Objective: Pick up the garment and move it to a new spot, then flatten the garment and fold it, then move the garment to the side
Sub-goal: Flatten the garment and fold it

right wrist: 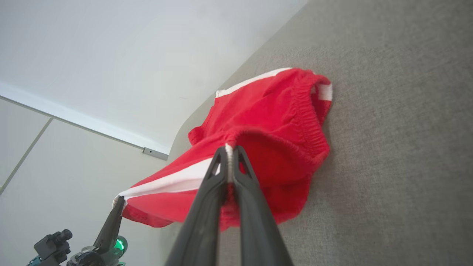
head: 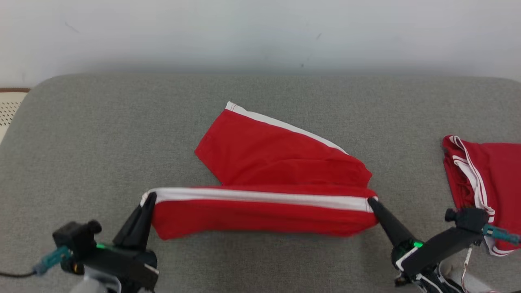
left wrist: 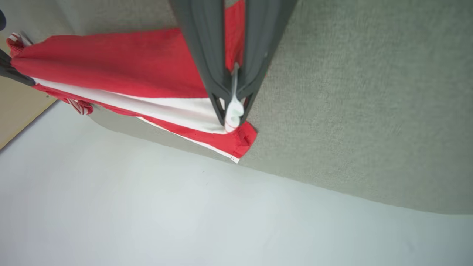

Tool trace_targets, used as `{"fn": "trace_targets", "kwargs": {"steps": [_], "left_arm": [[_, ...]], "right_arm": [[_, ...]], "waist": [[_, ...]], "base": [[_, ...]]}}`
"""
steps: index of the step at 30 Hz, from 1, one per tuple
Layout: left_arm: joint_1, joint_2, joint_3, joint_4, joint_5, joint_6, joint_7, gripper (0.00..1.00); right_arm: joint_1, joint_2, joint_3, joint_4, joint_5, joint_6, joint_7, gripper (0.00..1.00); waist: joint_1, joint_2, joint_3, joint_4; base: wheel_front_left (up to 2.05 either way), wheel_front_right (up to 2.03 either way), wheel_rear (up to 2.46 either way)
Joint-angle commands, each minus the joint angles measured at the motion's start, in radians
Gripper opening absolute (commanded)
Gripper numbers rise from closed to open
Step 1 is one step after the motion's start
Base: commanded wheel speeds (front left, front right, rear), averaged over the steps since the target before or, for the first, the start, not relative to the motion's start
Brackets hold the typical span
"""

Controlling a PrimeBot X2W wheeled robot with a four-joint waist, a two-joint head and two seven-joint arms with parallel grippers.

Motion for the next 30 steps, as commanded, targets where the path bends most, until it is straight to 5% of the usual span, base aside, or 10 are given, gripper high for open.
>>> {"fn": "trace_targets", "kwargs": {"steps": [1, 13, 30], "left_arm": [[-0.057, 0.019, -0.016, 0.019, 0.01, 0.001, -0.004, 0.0], [-0.468, 0.006, -0.169, 0.212, 0.051, 0.001, -0.004, 0.0], [-0.83, -0.015, -0.201, 0.57, 0.146, 0.004, -0.004, 0.0]], "right_arm": [[-0.018, 0.009, -0.033, 0.002, -0.002, -0.001, -0.008, 0.0], [-0.135, 0.163, -0.233, 0.088, -0.155, 0.0, -0.008, 0.0], [-0.221, 0.356, -0.368, 0.118, -0.322, 0.0, -0.008, 0.0]], "waist": [[-0.0001, 0.0, 0.046, -0.019], [-0.0001, 0.0, 0.242, -0.105], [-0.0001, 0.0, 0.404, -0.207]], "base": [[0.0, 0.0, 0.0], [0.0, 0.0, 0.0], [0.0, 0.0, 0.0]]}}
